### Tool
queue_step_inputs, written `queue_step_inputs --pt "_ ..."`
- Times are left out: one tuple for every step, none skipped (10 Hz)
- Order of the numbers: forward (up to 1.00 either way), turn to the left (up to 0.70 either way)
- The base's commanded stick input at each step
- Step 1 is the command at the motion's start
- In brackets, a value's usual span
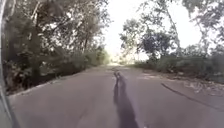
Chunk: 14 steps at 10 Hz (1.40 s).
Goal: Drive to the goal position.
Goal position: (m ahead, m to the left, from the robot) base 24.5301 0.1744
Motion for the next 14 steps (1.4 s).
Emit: queue_step_inputs --pt "0.7 0.0" --pt "0.7 0.0" --pt "0.7 0.0" --pt "0.7 0.0" --pt "0.7 0.0" --pt "0.7 0.0" --pt "0.7 0.0" --pt "0.7 0.0" --pt "0.7 0.0" --pt "0.7 0.0" --pt "0.7 0.0" --pt "0.7 0.0" --pt "0.7 0.0" --pt "0.7 0.0"
